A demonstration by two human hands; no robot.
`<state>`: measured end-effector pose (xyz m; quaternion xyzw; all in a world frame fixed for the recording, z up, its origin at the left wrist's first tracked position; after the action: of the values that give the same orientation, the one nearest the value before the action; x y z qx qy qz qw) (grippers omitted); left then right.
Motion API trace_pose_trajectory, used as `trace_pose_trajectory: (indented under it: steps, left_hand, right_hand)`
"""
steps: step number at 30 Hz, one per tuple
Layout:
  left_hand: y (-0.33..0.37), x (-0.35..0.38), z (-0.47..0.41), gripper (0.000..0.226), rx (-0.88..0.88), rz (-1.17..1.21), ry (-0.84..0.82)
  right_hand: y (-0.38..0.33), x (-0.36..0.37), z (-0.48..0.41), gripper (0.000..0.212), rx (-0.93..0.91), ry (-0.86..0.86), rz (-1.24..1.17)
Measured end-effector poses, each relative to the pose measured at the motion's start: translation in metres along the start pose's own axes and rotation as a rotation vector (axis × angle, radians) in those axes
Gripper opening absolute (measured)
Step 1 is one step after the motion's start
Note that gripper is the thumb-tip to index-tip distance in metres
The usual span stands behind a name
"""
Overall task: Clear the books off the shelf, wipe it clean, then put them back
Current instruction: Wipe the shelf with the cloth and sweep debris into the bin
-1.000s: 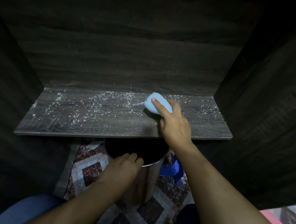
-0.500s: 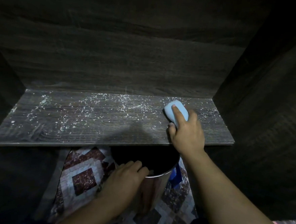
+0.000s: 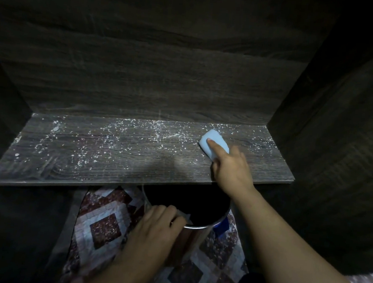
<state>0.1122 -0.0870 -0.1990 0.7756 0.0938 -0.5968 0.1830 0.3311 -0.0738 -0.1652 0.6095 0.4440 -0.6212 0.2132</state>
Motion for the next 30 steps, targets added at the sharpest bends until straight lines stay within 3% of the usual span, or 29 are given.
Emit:
trace_pose_trajectory:
  steps: [9,12,16,21,30]
  left_hand:
    - [-0.002,-0.001,-0.004,0.033,0.02,-0.01,-0.024]
    - [-0.001,0.002,-0.004,0.031,0.034,-0.005,-0.055]
    - [-0.001,0.003,-0.002,0.031,0.04,0.016,-0.074]
    - [-0.001,0.002,-0.003,0.033,0.026,0.029,-0.078]
    - [-0.005,-0.002,0.0,0.032,-0.002,0.033,-0.071]
  right_hand:
    - [-0.029,0.006,0.01,0.055,-0.148,-0.146,-0.246]
    - [-0.014,-0.007,0.003,0.053,-0.126,0.022,-0.289]
    - [0.015,-0.02,-0.004,0.054,0.001,0.201,-0.173]
    - [0.012,0.001,-0.001,0.058,0.029,0.059,-0.004]
    - [-0.047,0.011,0.015,0.066,-0.226,-0.202,-0.062]
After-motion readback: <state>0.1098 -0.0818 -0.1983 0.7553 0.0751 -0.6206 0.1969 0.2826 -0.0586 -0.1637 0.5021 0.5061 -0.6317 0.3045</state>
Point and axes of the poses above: each hand's wrist, its own z-axis away from the middle knuckle, its own x-axis out of the palm, y = z × x, the point moved 5 cm from there along -z, towards the middle knuckle, and after that the axes turned 2 degrees about x, right-handed, at the moved point
